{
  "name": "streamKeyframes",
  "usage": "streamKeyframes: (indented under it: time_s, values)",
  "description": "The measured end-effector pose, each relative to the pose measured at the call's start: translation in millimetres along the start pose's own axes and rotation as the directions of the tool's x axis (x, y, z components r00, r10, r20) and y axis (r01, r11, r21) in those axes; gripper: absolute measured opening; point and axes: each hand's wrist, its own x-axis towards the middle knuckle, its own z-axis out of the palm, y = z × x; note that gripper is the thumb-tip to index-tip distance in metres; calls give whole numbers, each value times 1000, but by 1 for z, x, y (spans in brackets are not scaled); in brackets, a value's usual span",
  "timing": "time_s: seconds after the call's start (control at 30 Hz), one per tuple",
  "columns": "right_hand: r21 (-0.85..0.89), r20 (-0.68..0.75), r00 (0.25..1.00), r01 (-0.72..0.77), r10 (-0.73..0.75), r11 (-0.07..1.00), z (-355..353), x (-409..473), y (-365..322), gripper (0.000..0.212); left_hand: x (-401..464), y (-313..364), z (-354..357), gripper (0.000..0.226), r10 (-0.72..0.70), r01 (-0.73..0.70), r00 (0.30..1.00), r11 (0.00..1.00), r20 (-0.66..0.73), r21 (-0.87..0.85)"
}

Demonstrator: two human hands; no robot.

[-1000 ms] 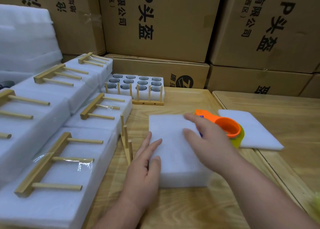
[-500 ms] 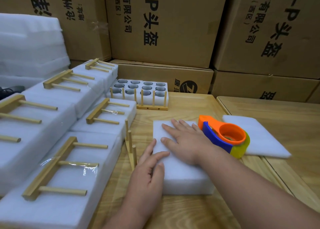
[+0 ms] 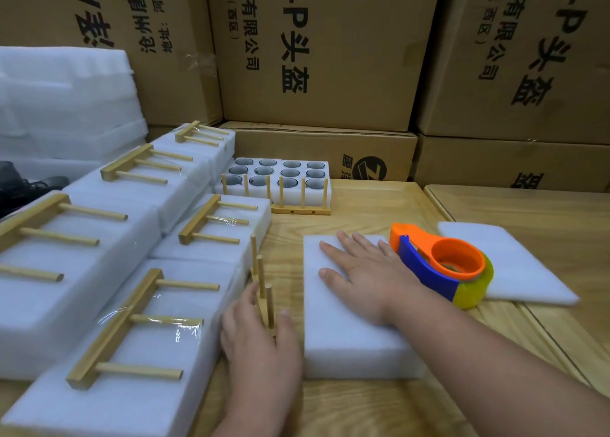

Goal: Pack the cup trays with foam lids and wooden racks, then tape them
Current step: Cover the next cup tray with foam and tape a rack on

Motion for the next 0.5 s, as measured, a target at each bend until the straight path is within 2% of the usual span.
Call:
streamKeyframes:
  time_s: [0.1,0.2,0.33,0.43,0.5]
  values:
    - [-6,6,1000,0,0,1000,-1,0,-1,67,2,-1,3,22,45,-45,999,999,28,-2]
    - [0,-7,1000,5,-5,1000,0,-1,0,68,7,14,-2,21,80,-77,997,988,15,-135]
    - [21,-14,1000,11,-11,1000,-1,-1,1,70,16,43,-8,22,198,-211,978,927,-71,-310]
    - [85,-33,999,5,-2,996,-2,0,1,61,16,63,-2,22,227,-202,974,881,8,-428]
    - [244,-53,998,-19,33,970,-5,-2,4,59,15,70,7,21,280,-223,956,888,87,-401]
